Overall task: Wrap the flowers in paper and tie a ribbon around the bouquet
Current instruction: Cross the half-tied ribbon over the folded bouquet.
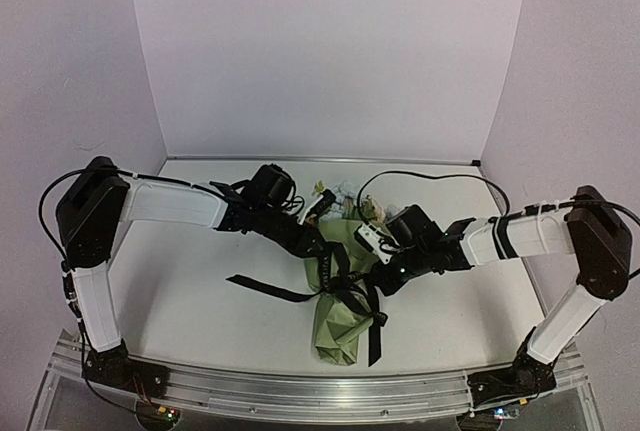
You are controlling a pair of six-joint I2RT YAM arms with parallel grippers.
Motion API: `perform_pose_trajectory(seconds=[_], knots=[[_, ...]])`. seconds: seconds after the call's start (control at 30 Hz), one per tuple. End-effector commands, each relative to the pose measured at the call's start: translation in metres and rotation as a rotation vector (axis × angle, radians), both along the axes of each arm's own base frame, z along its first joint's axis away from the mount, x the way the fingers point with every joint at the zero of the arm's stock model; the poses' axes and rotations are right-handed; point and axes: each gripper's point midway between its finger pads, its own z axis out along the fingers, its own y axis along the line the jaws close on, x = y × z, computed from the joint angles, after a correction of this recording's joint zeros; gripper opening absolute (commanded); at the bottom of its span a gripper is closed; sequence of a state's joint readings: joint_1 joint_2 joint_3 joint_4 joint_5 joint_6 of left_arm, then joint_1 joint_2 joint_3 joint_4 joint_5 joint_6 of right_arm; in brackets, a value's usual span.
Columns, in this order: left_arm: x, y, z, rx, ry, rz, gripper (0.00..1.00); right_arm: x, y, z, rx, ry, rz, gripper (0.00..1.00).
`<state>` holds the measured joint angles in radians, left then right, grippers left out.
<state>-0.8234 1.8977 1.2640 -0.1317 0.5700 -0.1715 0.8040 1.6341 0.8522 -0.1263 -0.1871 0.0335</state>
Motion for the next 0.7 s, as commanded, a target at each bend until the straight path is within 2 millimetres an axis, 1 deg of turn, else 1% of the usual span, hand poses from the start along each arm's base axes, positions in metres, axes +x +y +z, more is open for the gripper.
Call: perform_pose_trajectory(seconds=[0.0,0.17,0.33,0.5,0.67], knots=[[0.007,-0.006,0.018,-0.041,-0.038,-0.021,0.02,0.001,-0.021,0.009,-0.023,-0.061,-0.089,0.00],[0.005,-0.005,0.018,-0.042,-0.039,-0.030,0.01,-0.002,-0.039,0.008,-0.055,-0.089,-0.128,0.00],[0.002,-0.006,0.021,-0.055,-0.038,-0.052,0.01,-0.005,-0.039,0.018,-0.049,-0.071,-0.130,0.00],[-0.002,-0.009,0.029,-0.080,-0.047,-0.082,0.01,-0.009,-0.019,0.038,0.002,0.002,-0.095,0.00],[-0.010,-0.011,0.033,-0.097,-0.038,-0.119,0.01,-0.010,0.009,0.056,0.102,0.100,-0.096,0.00]])
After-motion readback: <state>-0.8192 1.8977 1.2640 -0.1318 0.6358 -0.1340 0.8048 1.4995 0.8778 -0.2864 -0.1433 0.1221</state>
